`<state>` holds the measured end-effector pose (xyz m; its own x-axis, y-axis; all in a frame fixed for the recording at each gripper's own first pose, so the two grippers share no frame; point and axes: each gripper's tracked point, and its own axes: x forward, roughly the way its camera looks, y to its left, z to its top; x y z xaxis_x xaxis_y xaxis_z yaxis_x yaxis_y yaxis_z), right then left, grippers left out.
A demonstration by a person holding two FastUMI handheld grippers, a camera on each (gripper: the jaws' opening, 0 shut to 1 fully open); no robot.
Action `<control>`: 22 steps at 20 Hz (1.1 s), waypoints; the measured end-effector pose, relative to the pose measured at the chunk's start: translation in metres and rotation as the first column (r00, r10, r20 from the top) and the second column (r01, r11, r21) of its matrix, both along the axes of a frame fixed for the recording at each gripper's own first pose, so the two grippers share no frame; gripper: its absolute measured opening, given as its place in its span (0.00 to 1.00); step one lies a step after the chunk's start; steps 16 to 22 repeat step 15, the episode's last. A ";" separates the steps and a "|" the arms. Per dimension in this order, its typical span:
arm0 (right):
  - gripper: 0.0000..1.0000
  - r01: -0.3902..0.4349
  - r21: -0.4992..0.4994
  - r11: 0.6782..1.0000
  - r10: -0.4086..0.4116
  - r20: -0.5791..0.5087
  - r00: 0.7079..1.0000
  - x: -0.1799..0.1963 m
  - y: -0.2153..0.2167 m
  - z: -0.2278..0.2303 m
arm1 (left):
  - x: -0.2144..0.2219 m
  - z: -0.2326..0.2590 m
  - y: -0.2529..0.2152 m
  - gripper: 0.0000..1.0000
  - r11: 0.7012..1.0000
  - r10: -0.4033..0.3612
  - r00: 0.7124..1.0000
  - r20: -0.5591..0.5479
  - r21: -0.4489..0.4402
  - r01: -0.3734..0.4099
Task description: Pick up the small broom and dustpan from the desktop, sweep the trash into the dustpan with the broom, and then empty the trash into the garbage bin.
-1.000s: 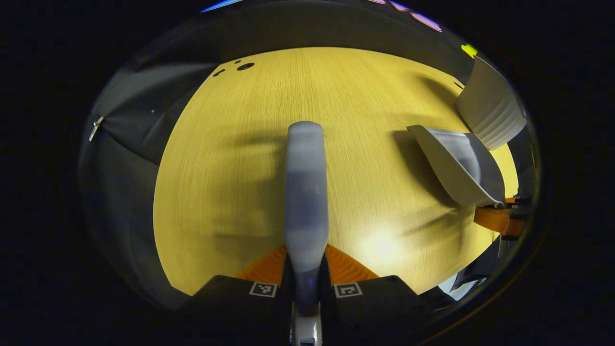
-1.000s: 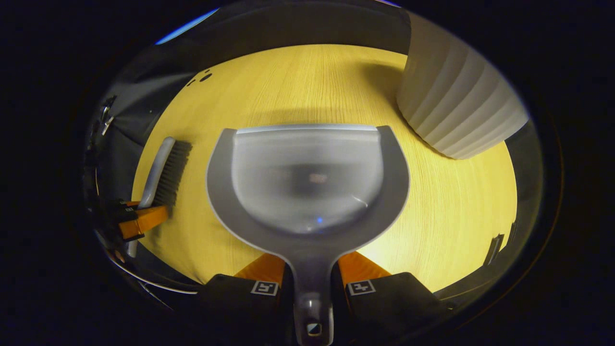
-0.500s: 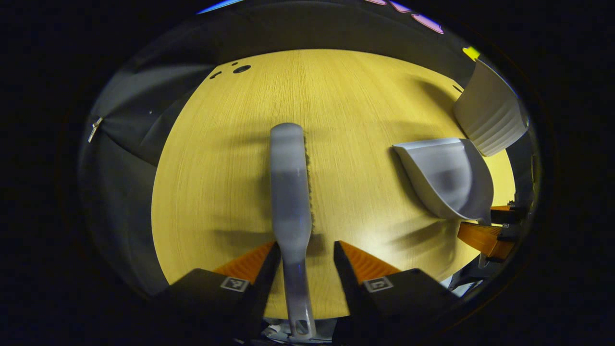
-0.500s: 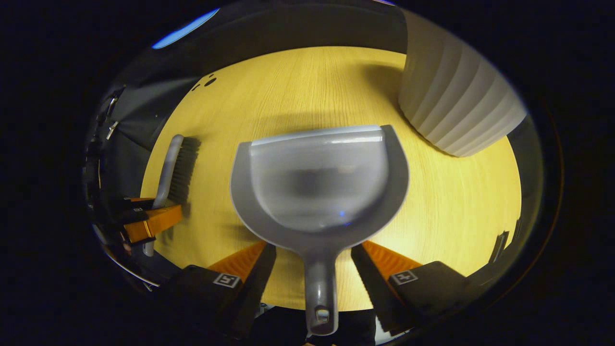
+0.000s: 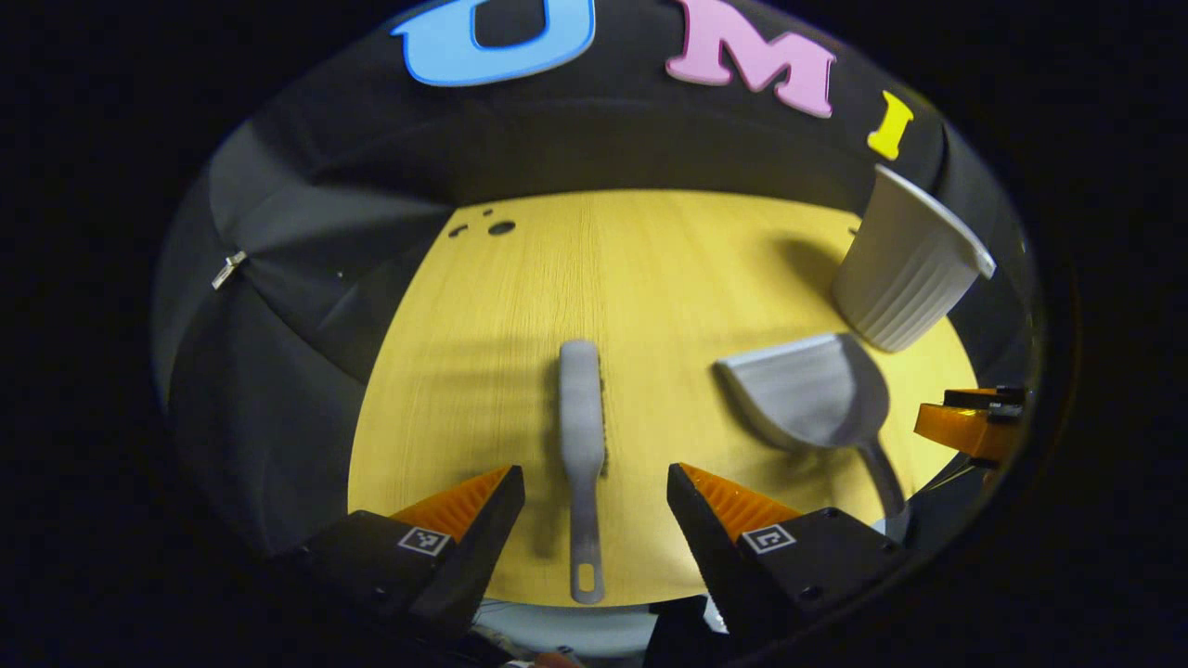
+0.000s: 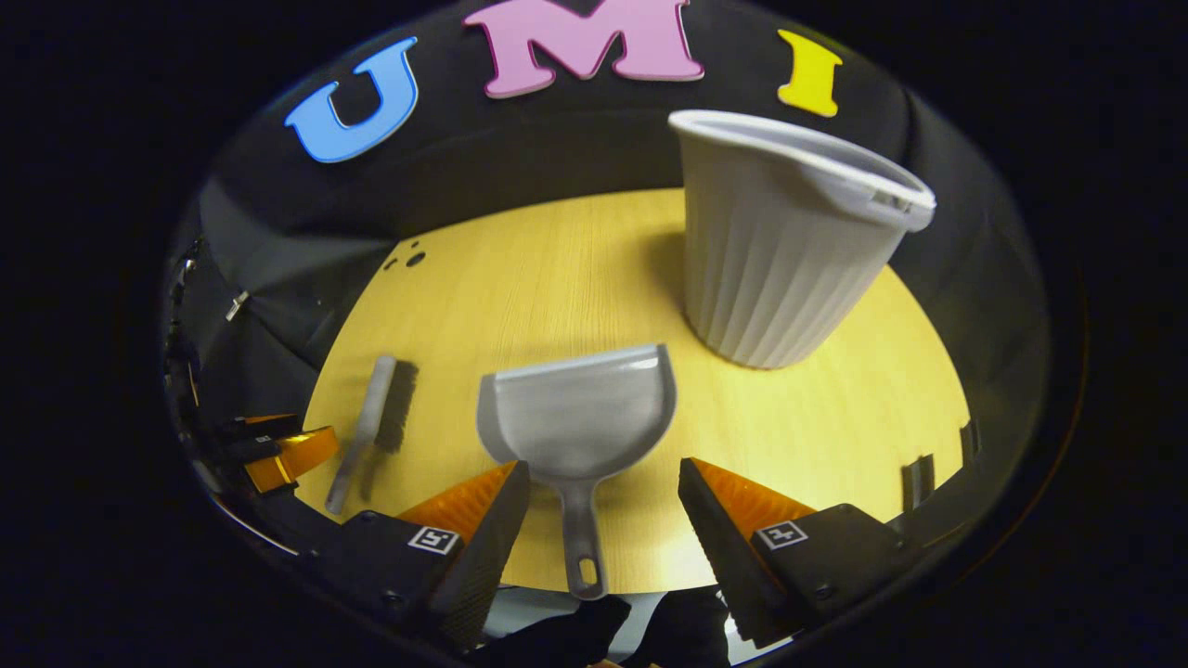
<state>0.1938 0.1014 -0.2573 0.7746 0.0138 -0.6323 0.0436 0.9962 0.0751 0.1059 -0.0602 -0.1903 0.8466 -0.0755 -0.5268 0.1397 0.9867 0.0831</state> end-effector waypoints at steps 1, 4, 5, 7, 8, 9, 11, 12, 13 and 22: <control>0.99 -0.006 -0.009 1.000 0.007 0.048 0.999 -0.003 -0.002 0.017 | -0.009 0.017 0.004 0.98 1.000 0.012 0.998 0.069 -0.003 -0.011; 0.99 0.003 0.021 1.000 -0.008 0.248 0.969 -0.033 -0.001 0.071 | -0.077 0.086 0.013 0.98 0.999 0.034 0.916 0.400 -0.042 -0.018; 0.99 0.009 0.012 1.000 -0.012 0.287 0.958 -0.040 -0.003 0.077 | -0.091 0.089 0.013 0.98 0.999 0.028 0.903 0.429 -0.046 -0.009; 0.99 0.021 -0.025 0.999 -0.011 0.342 0.940 -0.061 -0.009 0.085 | -0.116 0.091 0.009 0.98 0.998 0.026 0.881 0.472 -0.058 0.001; 0.99 0.026 -0.046 0.999 -0.008 0.360 0.933 -0.069 -0.012 0.086 | -0.128 0.090 0.007 0.98 0.998 0.027 0.875 0.484 -0.068 0.007; 0.99 0.025 -0.061 0.998 0.000 0.373 0.928 -0.078 -0.012 0.086 | -0.138 0.087 0.003 0.98 0.997 0.028 0.869 0.494 -0.080 0.013; 0.99 0.007 -0.076 0.997 0.022 0.377 0.926 -0.095 -0.007 0.079 | -0.150 0.086 -0.002 0.98 0.995 0.035 0.850 0.526 -0.097 0.019; 0.99 -0.013 -0.078 0.997 0.040 0.356 0.934 -0.101 -0.004 0.071 | -0.158 0.087 -0.004 0.98 0.995 0.042 0.839 0.542 -0.102 0.016; 0.99 -0.025 -0.081 0.996 0.052 0.343 0.938 -0.108 -0.002 0.064 | -0.164 0.085 -0.006 0.99 0.994 0.047 0.831 0.555 -0.107 0.015; 0.99 -0.035 -0.076 0.996 0.060 0.351 0.935 -0.118 0.002 0.064 | -0.171 0.084 -0.012 0.98 0.992 0.064 0.821 0.567 -0.122 0.007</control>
